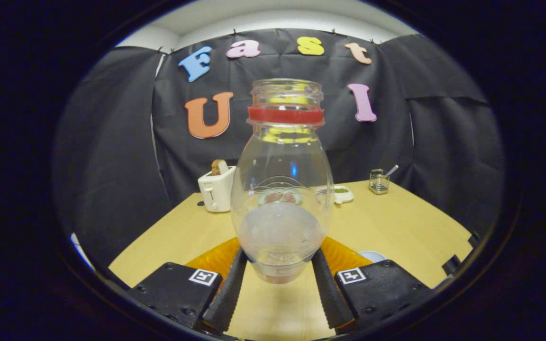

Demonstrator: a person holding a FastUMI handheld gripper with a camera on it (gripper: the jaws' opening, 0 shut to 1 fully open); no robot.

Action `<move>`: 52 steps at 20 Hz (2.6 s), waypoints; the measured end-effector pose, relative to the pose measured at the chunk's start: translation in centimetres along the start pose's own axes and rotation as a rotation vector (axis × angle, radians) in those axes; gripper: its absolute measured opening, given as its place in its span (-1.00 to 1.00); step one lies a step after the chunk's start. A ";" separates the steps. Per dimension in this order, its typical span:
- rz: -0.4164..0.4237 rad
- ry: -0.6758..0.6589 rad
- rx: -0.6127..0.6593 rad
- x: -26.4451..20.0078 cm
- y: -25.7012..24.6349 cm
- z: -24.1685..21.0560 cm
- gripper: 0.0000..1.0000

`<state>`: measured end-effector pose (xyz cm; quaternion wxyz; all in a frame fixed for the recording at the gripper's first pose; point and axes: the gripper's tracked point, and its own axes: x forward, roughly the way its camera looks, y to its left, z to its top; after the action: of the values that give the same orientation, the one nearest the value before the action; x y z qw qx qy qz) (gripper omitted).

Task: Take the bottle from table, then pour the juice into the cup, finally place the bottle on the coaster

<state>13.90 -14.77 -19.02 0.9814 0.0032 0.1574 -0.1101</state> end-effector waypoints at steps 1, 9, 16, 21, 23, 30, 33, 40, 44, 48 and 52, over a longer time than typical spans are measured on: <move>0.011 -0.006 0.001 0.6 0.7 0.0 0.54; 0.010 0.025 0.003 8.4 1.5 -1.4 0.54; -0.017 0.101 -0.015 14.0 1.3 -4.3 0.56; -0.031 0.172 -0.020 15.2 0.8 -6.3 0.57; -0.038 0.196 -0.021 15.2 0.3 -6.9 0.58; -0.036 0.257 -0.016 15.6 -0.2 -8.2 0.58; -0.047 0.273 -0.023 15.8 -0.7 -8.4 0.60; -0.022 0.298 -0.079 15.5 -0.5 -8.6 0.87; -0.014 0.280 -0.093 14.6 -0.8 -7.4 0.91; -0.006 0.234 -0.095 12.9 -0.7 -6.0 0.99; 0.028 0.170 -0.066 10.1 0.2 -3.6 1.00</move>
<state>22.21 -16.61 -25.62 0.9655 -0.0176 0.2435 -0.0907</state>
